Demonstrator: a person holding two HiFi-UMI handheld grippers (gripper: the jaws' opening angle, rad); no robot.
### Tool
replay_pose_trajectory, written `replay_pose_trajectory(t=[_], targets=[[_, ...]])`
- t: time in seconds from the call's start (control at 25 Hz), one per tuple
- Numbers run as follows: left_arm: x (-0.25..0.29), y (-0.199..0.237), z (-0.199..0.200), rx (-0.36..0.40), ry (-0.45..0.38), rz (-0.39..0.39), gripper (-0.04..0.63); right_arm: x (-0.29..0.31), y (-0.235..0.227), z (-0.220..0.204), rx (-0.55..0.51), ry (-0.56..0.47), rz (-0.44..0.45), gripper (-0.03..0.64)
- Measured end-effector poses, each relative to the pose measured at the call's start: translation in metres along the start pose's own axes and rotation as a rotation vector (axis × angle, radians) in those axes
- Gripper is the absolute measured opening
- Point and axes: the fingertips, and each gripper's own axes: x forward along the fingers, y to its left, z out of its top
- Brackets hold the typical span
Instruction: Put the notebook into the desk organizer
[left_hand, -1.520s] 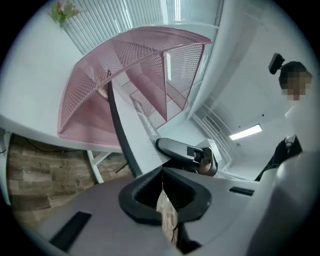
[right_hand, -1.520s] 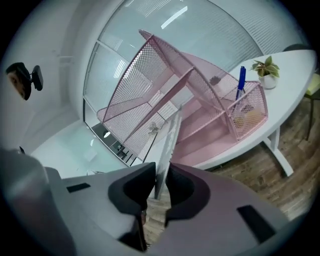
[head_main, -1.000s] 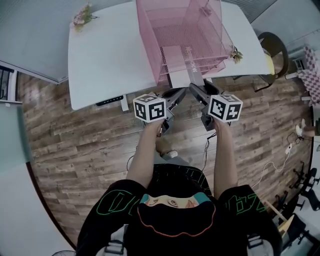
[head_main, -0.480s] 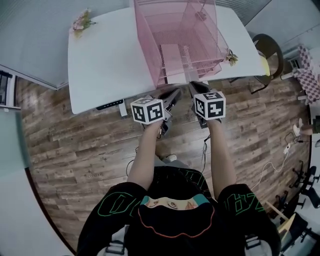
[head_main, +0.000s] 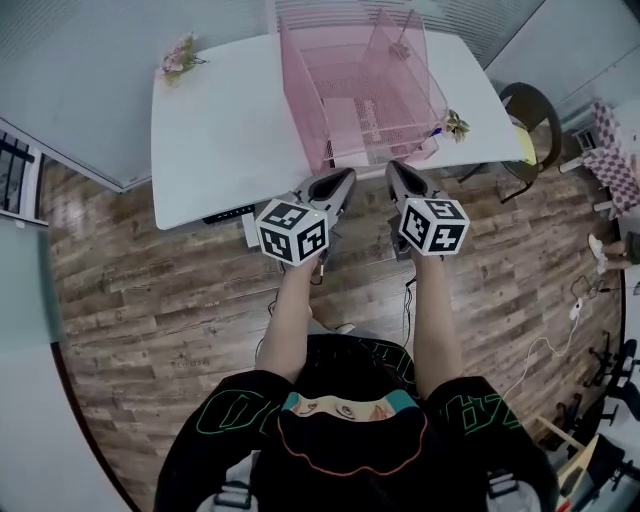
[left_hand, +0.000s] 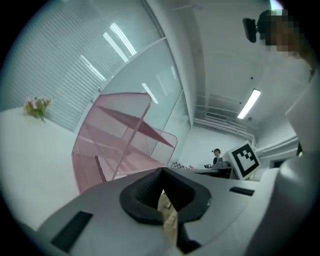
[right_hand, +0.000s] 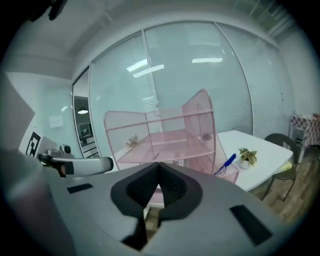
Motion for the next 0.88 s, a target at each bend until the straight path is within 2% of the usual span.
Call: replay_pose_trajectory(t=[0.16,0.28,0.44,0.56,0.88], targets=[[-0.008,-0.019,0.033,0.153,-0.017,0.048,-0.005,-0.035,0.012,0.04,-0.014,-0.125,0.033,0.003],[-0.014,-0.036,0.067,0.257,-0.061,0.096,-0.005,-0.06,0.022,0.073,-0.064,-0.199,0.045,0.003],[-0.024,-0.055,0.106,0.365,-0.143,0.162,-0.005,-0.094,0.021,0.107,-0.116,-0.293,-0.025,0.003],[-0.029,-0.064,0.121,0.398,-0.184,0.176,-0.005,-0.109,0.016,0.119,-0.145,-0.325,-0.088,0.003],[-0.034,-0.068,0.125,0.413,-0.197,0.182,-0.005,-0.124,0.017,0.124,-0.178,-0.36,-0.125,0.003]])
